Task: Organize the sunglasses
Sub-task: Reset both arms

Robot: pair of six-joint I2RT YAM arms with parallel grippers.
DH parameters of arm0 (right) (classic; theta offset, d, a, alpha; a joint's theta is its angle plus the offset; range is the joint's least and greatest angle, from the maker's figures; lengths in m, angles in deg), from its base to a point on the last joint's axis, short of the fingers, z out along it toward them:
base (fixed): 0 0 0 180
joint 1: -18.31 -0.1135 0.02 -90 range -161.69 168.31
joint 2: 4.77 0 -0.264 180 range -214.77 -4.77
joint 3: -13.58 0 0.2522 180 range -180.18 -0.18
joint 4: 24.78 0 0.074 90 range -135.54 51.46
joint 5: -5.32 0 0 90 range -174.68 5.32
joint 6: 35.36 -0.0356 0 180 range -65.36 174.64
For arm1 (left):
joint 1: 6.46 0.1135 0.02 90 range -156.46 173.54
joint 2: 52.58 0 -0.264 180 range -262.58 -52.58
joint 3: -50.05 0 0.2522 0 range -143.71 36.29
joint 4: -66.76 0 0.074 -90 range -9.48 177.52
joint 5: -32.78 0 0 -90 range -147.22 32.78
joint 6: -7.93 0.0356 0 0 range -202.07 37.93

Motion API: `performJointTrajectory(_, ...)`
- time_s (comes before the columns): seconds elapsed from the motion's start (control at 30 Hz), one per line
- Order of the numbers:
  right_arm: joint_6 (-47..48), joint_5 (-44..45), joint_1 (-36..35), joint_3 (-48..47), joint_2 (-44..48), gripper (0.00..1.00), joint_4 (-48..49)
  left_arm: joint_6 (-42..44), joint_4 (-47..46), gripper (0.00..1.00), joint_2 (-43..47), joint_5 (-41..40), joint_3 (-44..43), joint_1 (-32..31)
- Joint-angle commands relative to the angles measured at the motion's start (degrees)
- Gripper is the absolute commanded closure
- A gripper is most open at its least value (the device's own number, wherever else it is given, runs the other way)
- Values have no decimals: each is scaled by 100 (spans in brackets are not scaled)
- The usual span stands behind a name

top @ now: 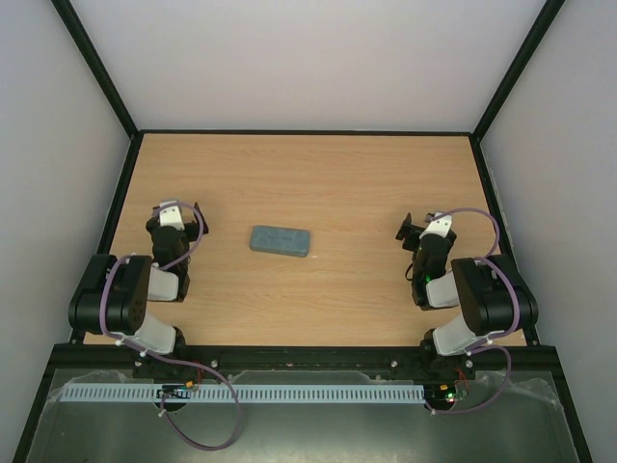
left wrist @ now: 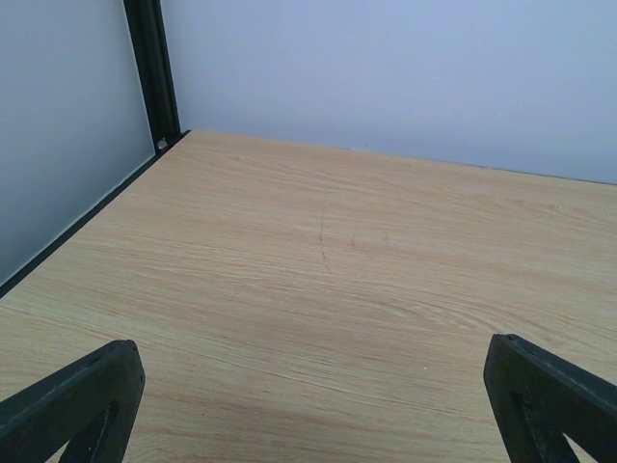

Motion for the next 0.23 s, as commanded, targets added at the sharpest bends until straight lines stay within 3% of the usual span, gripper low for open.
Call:
performJointTrajectory(0.0,47,117,-5,-45,-4,1,118,39,-343,0,-1,66,45,-12)
performJointTrajectory(0.2,-2,-107,99,-105,10,1,-36,39,-344,1,-5,58,45,-13)
